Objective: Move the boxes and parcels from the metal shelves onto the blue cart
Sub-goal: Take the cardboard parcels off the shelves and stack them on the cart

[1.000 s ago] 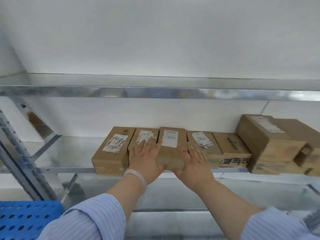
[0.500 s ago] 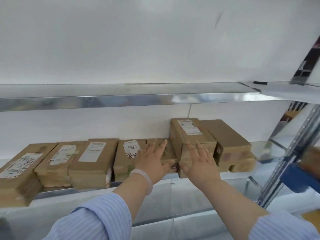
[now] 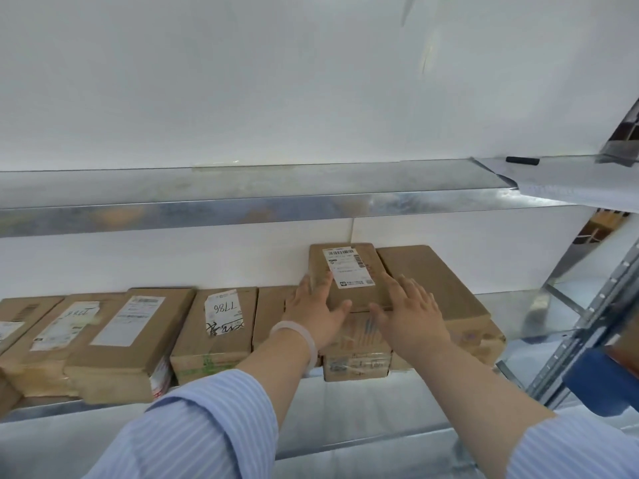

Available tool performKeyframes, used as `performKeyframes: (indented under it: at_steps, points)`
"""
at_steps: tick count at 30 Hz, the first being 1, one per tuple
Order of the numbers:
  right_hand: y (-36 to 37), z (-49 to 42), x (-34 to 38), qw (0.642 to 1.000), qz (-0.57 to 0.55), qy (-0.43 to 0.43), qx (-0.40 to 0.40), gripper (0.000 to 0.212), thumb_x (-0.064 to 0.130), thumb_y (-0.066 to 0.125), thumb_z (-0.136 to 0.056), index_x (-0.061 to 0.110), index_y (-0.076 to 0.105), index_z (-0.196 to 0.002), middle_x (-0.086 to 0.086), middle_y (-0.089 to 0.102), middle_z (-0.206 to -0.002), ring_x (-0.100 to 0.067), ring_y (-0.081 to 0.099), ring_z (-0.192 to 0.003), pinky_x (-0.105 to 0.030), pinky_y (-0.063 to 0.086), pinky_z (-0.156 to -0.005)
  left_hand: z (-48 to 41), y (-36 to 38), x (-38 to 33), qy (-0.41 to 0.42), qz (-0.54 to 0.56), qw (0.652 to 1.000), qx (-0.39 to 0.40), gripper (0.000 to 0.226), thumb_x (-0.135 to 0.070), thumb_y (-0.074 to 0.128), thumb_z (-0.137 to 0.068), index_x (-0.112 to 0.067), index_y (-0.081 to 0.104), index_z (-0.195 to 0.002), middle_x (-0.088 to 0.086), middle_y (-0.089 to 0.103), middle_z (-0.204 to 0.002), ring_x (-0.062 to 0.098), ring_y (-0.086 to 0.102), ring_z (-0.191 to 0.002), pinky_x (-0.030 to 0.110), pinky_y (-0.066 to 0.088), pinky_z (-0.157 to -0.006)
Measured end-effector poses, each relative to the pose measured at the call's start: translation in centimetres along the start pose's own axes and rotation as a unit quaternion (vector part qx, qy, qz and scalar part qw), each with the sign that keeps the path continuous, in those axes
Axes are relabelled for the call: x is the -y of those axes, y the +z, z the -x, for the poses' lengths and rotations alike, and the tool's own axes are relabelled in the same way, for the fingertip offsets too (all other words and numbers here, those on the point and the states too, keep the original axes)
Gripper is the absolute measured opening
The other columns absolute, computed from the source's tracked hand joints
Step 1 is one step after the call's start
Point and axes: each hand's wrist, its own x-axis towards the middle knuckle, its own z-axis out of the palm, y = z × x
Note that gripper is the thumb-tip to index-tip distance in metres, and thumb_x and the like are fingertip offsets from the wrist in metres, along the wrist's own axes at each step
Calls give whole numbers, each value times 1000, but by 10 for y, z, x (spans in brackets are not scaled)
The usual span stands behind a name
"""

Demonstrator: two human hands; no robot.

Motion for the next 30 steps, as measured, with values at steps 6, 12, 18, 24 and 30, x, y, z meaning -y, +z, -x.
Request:
performKeyframes:
  at_steps: [6,12,18,24,30]
  points:
    - [8,-8,-3,1000,11,-22,7,64,59,30,-93,36,16,-151,0,25,-157,-18,10,-147,-43,0,-119,-18,14,-2,-43,155,987,9,69,-55,51,-88,-51,14,-146,-4,36,-150,18,49,-119,30,43,-93]
    - [-2,-10,0,999,-21,-34,-3,62,57,31,-95,34,20,-151,1,28,-156,-17,12,-146,-39,2,-120,-9,17,-3,-37,261,964,-31,67,-40,59,-88,-44,25,-147,-18,49,-121,4,46,-100,18,35,-80]
    - [-22,-19,16,982,-174,-3,67,65,57,44,-92,46,16,-150,2,20,-159,-21,17,-145,-45,22,-116,8,-1,3,-13,301,952,-54,66,-40,62,-88,-43,29,-145,-21,50,-120,-1,51,-101,18,42,-85]
    - [-24,-17,56,954,-275,-22,116,65,48,56,-90,49,25,-147,9,49,-141,-12,52,-109,-24,41,-86,31,-32,27,9,320,942,-102,66,-35,65,-86,-43,34,-143,-19,52,-128,-4,52,-106,15,43,-88]
    - [-6,-1,122,942,-307,-71,111,65,54,58,-85,49,31,-145,13,44,-146,-13,46,-127,-32,40,-104,64,-79,77,-24,289,946,-143,84,-50,64,-69,-50,27,-144,-7,46,-134,10,49,-113,32,45,-98]
